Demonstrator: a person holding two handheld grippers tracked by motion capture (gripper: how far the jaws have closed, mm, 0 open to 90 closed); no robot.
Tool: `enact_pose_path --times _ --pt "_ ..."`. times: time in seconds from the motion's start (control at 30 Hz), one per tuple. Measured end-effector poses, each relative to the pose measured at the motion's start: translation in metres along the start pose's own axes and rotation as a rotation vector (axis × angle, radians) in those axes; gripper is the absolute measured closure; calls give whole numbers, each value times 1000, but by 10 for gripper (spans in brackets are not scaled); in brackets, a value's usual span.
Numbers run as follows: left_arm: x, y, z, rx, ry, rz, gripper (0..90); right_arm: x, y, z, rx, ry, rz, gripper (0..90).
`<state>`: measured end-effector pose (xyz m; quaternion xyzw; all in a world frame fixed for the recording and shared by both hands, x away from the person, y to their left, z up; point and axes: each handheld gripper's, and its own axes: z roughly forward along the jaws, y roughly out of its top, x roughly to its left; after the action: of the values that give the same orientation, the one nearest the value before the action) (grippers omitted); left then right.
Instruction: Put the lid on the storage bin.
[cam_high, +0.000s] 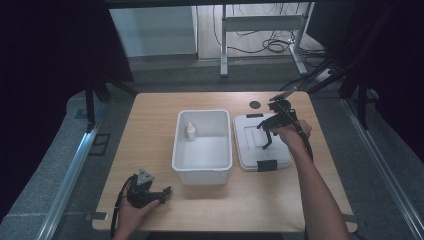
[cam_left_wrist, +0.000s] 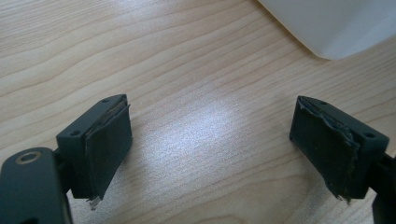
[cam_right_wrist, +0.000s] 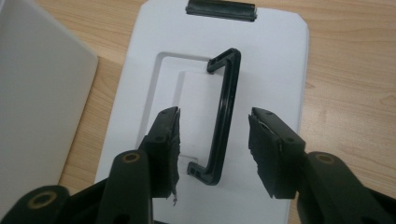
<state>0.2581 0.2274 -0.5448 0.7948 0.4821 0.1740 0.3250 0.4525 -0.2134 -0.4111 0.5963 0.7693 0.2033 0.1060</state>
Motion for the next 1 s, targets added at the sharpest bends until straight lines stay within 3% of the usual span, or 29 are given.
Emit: enact_pose_path --times 0.33,0.43,0.6,0.9,1.0 --pt "0 0 0 1 1 2 129 -13 16 20 89 38 28 613" --pt "0 0 0 1 1 2 129 -14 21 30 127 12 18 633" --pt "0 0 0 0 1 2 129 -17 26 45 178 29 36 676" --pt "0 0 0 1 1 2 129 -16 25 59 230 48 67 810" --pt "0 0 0 0 1 2 129 -17 25 58 227 74 104 829"
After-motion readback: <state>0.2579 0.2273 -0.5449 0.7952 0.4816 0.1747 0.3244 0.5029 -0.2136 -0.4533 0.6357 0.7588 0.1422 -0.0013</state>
